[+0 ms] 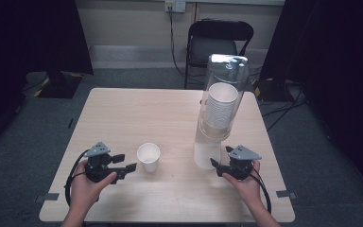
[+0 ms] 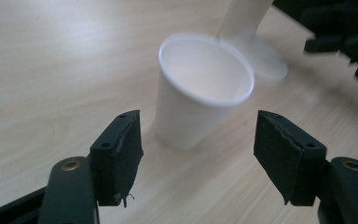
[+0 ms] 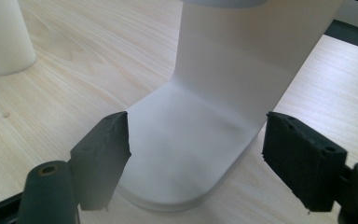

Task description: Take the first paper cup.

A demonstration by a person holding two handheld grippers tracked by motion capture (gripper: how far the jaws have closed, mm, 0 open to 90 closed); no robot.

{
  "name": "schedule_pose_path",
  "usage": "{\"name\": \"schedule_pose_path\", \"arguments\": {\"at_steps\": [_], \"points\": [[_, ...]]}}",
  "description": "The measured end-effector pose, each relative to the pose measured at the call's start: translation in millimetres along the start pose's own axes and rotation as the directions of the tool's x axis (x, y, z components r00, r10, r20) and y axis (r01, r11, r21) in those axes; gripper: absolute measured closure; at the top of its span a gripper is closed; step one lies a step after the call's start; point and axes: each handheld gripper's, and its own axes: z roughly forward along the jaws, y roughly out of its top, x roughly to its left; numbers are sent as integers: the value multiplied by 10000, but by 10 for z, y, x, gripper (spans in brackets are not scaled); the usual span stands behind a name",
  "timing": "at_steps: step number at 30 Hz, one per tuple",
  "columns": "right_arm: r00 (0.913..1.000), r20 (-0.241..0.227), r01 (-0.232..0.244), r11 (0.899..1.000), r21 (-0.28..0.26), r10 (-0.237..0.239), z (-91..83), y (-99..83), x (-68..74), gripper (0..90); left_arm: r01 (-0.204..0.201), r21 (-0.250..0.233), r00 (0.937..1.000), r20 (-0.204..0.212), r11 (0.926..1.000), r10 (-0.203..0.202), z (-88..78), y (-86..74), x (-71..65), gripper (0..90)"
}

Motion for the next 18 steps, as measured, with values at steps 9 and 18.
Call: {"name": "schedule_pose_path", "arguments": {"at_steps": [9, 18], "points": [[9997, -65, -249, 9994, -227, 248, 10, 79, -38, 221, -553, 1005, 9983, -133, 9934, 569, 228, -393, 86, 316], [9989, -45, -460, 9961, -747, 458, 43, 279, -62, 221, -1272, 996, 9902, -452, 9869, 1322, 358, -537, 61, 243]]}}
